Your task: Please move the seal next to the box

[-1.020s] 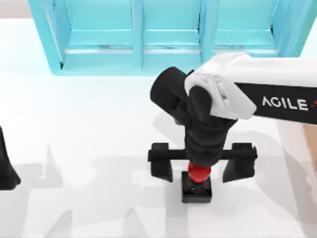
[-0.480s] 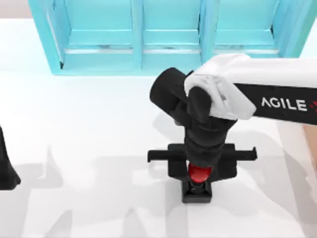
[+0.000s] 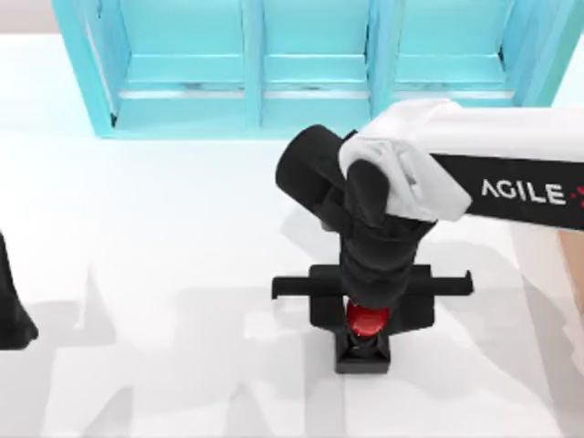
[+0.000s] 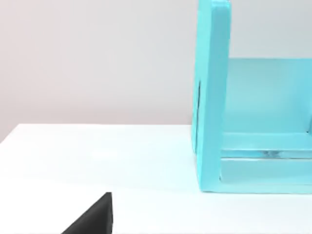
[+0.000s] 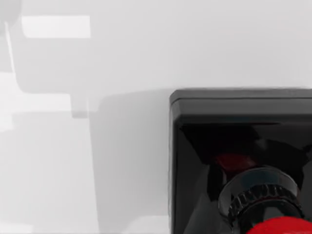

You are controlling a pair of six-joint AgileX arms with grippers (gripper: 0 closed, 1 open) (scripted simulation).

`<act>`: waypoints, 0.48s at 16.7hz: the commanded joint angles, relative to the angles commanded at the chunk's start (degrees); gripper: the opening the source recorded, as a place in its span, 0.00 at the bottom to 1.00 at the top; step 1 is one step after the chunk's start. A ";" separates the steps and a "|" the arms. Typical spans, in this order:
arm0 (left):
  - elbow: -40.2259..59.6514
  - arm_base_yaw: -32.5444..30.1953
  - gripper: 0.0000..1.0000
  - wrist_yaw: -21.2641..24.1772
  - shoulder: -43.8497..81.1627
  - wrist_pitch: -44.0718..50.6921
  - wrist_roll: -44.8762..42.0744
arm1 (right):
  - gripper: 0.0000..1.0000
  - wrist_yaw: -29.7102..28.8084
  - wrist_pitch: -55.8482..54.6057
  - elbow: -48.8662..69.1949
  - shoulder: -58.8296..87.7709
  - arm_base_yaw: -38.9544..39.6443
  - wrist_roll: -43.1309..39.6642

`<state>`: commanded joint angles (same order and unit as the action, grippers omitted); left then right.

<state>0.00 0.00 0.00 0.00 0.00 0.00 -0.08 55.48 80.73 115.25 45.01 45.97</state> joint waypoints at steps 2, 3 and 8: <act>0.00 0.00 1.00 0.00 0.00 0.00 0.00 | 0.00 0.00 0.00 0.00 0.00 0.00 0.00; 0.00 0.00 1.00 0.00 0.00 0.00 0.00 | 0.00 0.00 0.00 0.00 0.00 0.00 0.00; 0.00 0.00 1.00 0.00 0.00 0.00 0.00 | 0.00 0.00 4.14 3.07 -1.07 -0.15 0.13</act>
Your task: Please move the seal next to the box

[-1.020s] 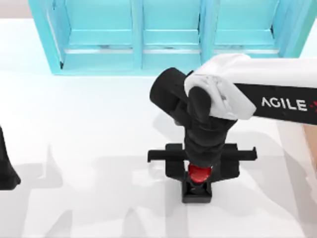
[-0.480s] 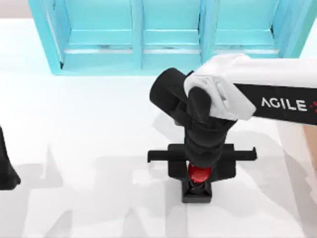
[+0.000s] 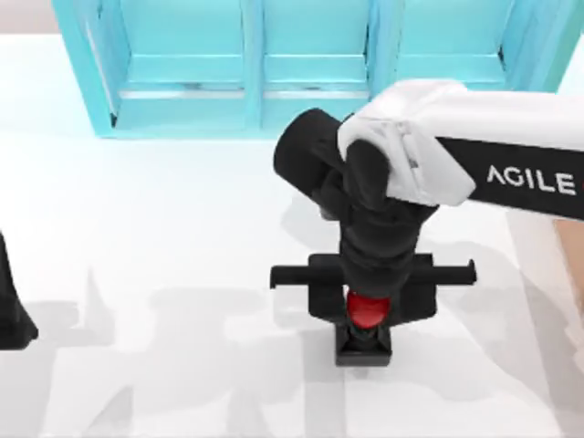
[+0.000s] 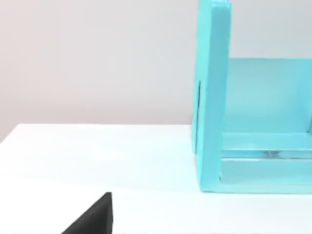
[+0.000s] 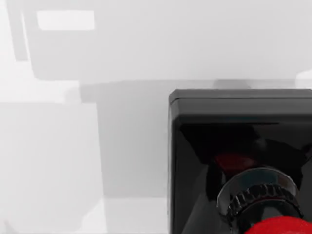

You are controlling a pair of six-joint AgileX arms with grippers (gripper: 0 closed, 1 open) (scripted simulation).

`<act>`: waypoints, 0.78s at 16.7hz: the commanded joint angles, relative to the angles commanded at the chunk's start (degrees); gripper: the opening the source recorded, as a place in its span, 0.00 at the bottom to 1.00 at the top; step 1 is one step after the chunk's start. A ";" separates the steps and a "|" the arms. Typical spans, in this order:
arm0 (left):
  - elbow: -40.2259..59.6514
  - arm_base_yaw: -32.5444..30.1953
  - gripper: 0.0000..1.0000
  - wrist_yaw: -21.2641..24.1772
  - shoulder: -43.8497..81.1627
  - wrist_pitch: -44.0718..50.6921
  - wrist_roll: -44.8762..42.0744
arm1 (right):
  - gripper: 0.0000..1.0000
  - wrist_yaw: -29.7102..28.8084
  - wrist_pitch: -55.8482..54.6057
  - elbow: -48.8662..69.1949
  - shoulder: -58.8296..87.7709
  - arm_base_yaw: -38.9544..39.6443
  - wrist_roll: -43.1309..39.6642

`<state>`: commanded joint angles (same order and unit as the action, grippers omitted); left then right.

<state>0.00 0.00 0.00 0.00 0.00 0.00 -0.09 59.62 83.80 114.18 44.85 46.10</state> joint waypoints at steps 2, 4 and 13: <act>0.00 0.00 1.00 0.00 0.00 0.00 0.00 | 0.00 0.01 3.88 2.53 -1.00 -0.02 -0.07; 0.00 0.00 1.00 0.00 0.00 0.00 0.00 | 0.00 0.01 6.12 4.29 -1.82 -0.04 -0.18; 0.00 0.00 1.00 0.00 0.00 0.00 0.00 | 0.00 0.04 10.05 8.00 -1.68 -5.50 -5.67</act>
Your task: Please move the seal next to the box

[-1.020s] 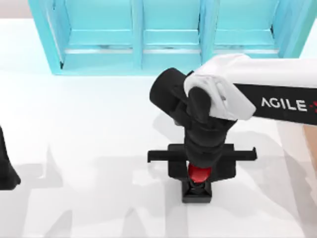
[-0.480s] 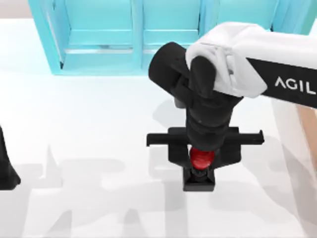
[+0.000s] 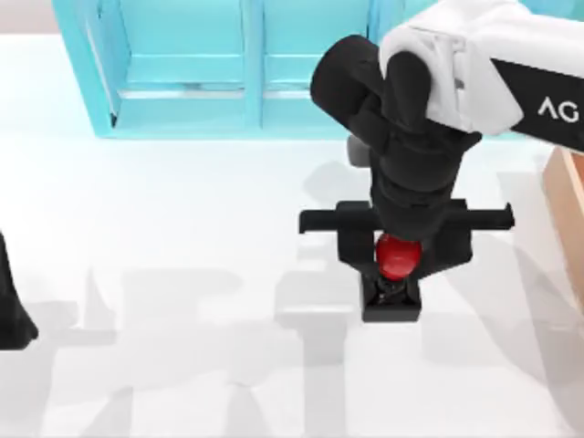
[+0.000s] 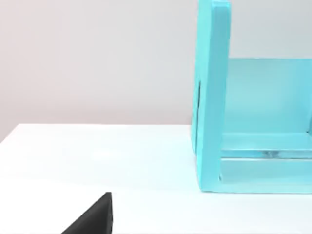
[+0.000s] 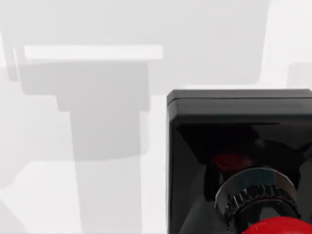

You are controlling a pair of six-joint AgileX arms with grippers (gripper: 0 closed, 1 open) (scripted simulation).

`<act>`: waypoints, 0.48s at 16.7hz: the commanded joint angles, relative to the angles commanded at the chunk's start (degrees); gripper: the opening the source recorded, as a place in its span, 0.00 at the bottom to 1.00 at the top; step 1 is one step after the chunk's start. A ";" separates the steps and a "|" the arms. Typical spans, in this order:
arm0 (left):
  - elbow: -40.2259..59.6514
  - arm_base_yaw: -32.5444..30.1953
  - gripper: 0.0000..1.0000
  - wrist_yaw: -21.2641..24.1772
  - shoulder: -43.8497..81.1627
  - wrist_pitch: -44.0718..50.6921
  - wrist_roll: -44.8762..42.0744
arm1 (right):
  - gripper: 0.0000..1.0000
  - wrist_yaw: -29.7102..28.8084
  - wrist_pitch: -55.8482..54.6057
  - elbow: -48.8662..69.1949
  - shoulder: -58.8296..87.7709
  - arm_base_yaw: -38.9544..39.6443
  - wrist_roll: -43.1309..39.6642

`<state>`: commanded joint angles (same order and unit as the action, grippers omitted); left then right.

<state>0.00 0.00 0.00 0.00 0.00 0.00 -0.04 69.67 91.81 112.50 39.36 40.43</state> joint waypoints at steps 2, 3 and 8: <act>0.00 0.00 1.00 0.00 0.00 0.00 0.00 | 0.00 -0.02 3.21 2.96 -0.11 -4.87 -4.74; 0.00 0.00 1.00 0.00 0.00 0.00 0.00 | 0.00 -0.02 5.01 4.58 -0.22 -7.62 -7.49; 0.00 0.00 1.00 0.00 0.00 0.00 0.00 | 0.00 0.02 13.67 12.13 -1.35 -21.66 -21.75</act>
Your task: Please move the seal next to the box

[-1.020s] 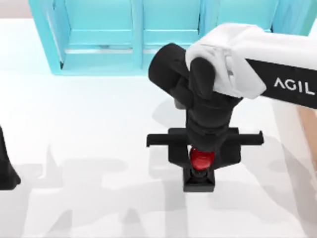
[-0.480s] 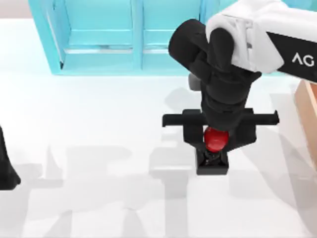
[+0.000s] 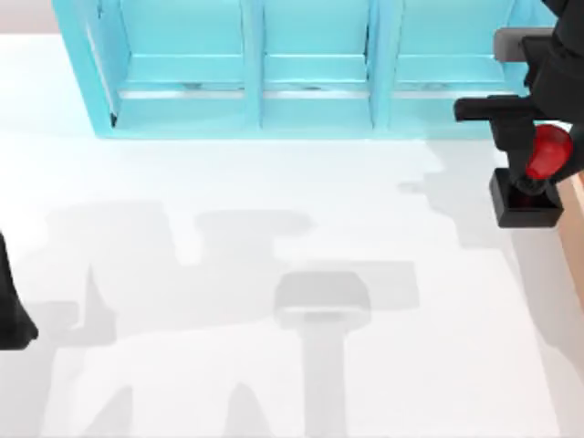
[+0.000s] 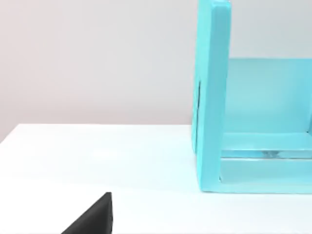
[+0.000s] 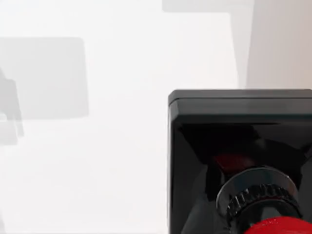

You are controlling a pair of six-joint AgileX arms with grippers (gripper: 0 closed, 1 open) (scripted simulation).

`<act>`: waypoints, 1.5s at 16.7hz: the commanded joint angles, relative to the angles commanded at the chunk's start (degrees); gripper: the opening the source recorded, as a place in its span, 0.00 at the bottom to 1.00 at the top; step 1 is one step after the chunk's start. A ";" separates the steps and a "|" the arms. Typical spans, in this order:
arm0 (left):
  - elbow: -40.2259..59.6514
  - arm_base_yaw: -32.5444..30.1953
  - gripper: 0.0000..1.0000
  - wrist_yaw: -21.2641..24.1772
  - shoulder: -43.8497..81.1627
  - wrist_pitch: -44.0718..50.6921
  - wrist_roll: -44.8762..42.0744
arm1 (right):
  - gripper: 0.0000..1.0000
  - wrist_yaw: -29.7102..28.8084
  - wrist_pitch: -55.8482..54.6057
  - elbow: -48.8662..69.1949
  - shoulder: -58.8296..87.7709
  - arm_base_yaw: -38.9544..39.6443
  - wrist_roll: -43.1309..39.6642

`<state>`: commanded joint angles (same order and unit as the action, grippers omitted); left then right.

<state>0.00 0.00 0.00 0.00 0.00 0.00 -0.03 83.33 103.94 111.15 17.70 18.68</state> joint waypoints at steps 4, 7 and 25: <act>0.00 0.00 1.00 0.00 0.00 0.00 0.00 | 0.00 0.04 3.12 2.75 -0.73 -5.15 -5.24; 0.00 0.00 1.00 0.00 0.00 0.00 0.00 | 0.00 0.04 3.12 2.75 -0.73 -5.15 -5.24; 0.00 0.00 1.00 0.00 0.00 0.00 0.00 | 0.23 0.04 -11.91 -13.01 -1.47 -4.91 -5.01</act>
<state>0.00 0.00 0.00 0.00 0.00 0.00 0.02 71.42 90.93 109.68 12.79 13.67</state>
